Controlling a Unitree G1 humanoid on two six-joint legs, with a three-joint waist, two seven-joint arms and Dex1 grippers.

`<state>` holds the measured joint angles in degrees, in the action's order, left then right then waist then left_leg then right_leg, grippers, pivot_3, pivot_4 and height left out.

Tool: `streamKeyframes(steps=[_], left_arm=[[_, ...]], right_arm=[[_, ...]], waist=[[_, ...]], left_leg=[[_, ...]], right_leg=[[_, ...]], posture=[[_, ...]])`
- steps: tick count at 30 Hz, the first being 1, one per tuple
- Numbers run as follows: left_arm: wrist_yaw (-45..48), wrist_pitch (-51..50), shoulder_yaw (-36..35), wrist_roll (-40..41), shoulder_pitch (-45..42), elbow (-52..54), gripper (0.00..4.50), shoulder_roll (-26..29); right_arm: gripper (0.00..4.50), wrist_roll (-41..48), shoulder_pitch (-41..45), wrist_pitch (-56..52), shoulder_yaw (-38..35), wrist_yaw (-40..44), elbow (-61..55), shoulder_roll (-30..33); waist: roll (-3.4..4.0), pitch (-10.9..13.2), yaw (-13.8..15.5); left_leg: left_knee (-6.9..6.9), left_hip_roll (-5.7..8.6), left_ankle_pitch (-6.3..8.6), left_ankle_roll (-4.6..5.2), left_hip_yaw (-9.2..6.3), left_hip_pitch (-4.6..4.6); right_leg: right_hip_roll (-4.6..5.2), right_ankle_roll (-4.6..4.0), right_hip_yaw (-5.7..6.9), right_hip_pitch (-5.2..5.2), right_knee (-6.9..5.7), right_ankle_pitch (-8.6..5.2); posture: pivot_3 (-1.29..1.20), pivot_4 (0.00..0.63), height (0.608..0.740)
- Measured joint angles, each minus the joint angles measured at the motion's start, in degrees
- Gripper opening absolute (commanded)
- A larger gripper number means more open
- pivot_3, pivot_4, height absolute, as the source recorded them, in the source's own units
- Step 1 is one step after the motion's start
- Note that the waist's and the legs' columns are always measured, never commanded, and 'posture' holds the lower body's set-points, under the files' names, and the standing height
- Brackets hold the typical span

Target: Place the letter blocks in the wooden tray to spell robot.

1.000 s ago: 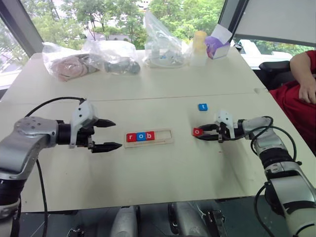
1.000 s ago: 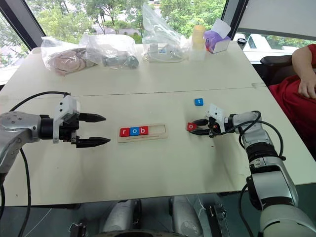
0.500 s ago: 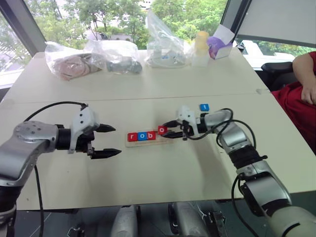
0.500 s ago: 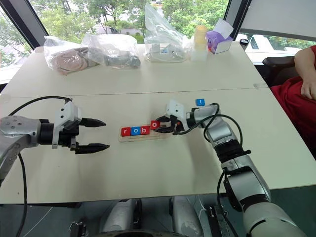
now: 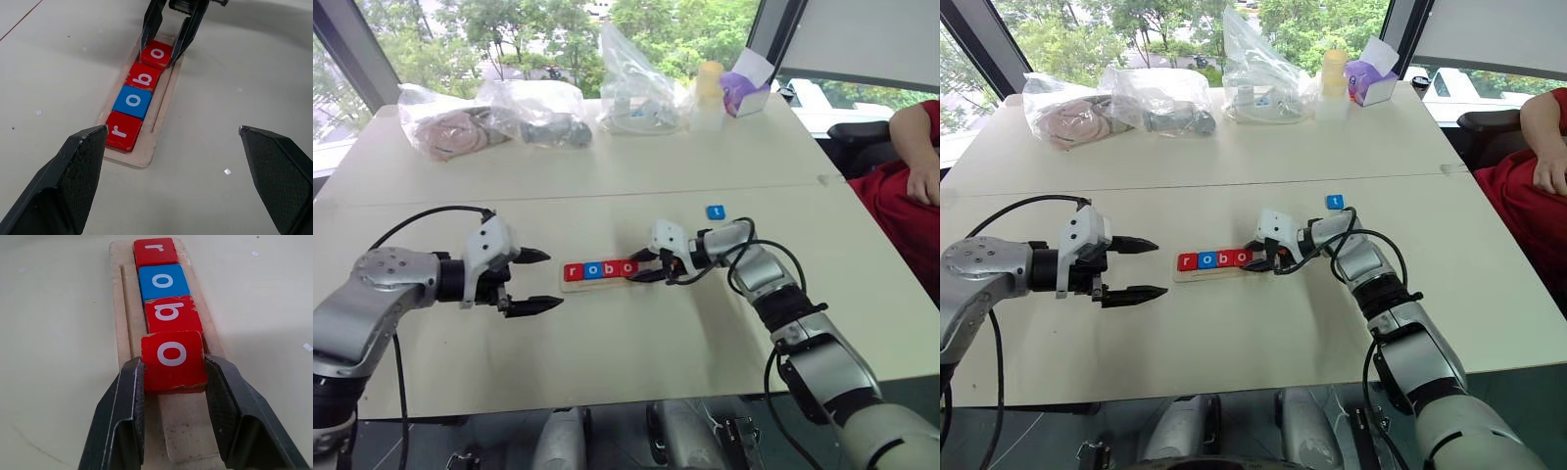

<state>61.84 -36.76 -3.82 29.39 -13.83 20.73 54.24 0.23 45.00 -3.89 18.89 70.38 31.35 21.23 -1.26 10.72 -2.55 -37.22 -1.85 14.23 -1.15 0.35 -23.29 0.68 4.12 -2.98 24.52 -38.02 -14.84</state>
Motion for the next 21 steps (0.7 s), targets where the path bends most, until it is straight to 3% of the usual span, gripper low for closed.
streamKeyframes(steps=[5, 11, 12, 21], left_arm=[[-0.15, 0.0, 0.03, 0.0, -0.03, 0.0, 4.5, -0.43], [-0.46, 0.0, 0.25, -0.01, -0.36, 0.0, 4.5, -0.88], [-0.52, 0.0, 0.26, -0.01, -0.37, 0.0, 4.5, -0.9], [-0.7, -0.01, 0.41, -0.01, -0.44, 0.0, 4.5, -1.24]], right_arm=[[1.15, -0.48, 0.09, 2.14, 0.05, -0.2, 0.83, -0.06], [4.17, -1.04, 0.72, 3.17, 0.0, -0.45, 1.63, -0.12], [4.46, -1.09, 0.77, 3.21, -0.02, -0.62, 1.62, -0.15], [4.46, -1.17, 0.75, 3.11, -0.04, -1.46, 1.62, -0.04]], waist=[[0.0, 0.0, -0.01], [0.0, 0.0, -0.02], [0.0, 0.0, -0.02], [0.0, 0.0, -0.01]], left_leg=[[0.0, 0.0, 0.0, 0.0, 0.0, 0.0], [0.0, 0.0, 0.0, 0.0, 0.0, 0.0], [0.0, 0.0, 0.0, 0.0, -0.01, 0.0], [0.0, 0.0, 0.0, 0.0, 0.0, 0.0]], right_leg=[[0.0, 0.0, 0.0, 0.0, 0.0, 0.0], [0.0, 0.0, 0.0, 0.0, 0.0, 0.0], [0.0, 0.0, 0.0, 0.0, 0.0, 0.0], [0.0, 0.0, 0.0, 0.0, 0.0, 0.0]], posture=[[0.0, 0.15, 0.74], [0.0, 0.15, 0.74], [0.0, 0.15, 0.74], [0.0, 0.15, 0.74]])
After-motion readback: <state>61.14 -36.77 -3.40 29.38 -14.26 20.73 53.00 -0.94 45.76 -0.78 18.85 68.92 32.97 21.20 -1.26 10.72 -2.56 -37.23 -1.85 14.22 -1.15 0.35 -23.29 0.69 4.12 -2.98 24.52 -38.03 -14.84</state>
